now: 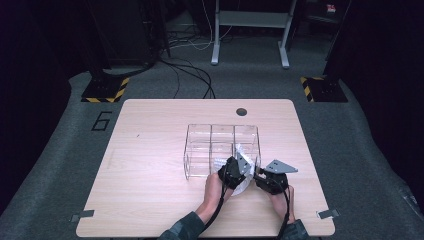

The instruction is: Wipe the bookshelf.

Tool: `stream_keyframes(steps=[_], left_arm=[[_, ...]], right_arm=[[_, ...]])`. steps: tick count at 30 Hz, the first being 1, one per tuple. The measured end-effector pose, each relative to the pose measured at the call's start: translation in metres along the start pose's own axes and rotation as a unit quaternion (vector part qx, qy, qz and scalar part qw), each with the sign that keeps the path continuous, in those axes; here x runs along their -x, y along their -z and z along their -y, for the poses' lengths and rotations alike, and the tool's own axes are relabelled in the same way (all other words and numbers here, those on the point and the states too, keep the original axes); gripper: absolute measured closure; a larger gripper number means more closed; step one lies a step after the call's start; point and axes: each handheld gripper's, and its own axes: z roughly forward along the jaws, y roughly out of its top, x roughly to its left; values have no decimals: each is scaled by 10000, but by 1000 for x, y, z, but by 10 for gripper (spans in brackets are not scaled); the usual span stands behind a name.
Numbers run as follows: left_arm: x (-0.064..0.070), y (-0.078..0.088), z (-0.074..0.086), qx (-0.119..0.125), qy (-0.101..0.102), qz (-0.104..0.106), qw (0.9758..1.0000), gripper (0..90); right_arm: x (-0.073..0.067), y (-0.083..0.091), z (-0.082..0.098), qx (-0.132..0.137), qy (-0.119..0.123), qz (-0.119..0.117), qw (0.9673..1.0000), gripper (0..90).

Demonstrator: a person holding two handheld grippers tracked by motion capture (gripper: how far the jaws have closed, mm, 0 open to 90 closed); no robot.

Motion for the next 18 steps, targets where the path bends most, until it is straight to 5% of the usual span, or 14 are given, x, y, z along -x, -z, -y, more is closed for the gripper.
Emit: stream_keyframes(steps=[4,18], left_arm=[[1,-1,1,-38,41,-2,10000,825],[6,-13,11,-295,-74,0,9995,826]], right_arm=[[2,5,2,18,12,5,10000,649],[2,10,10,94,45,61,9999,668]])
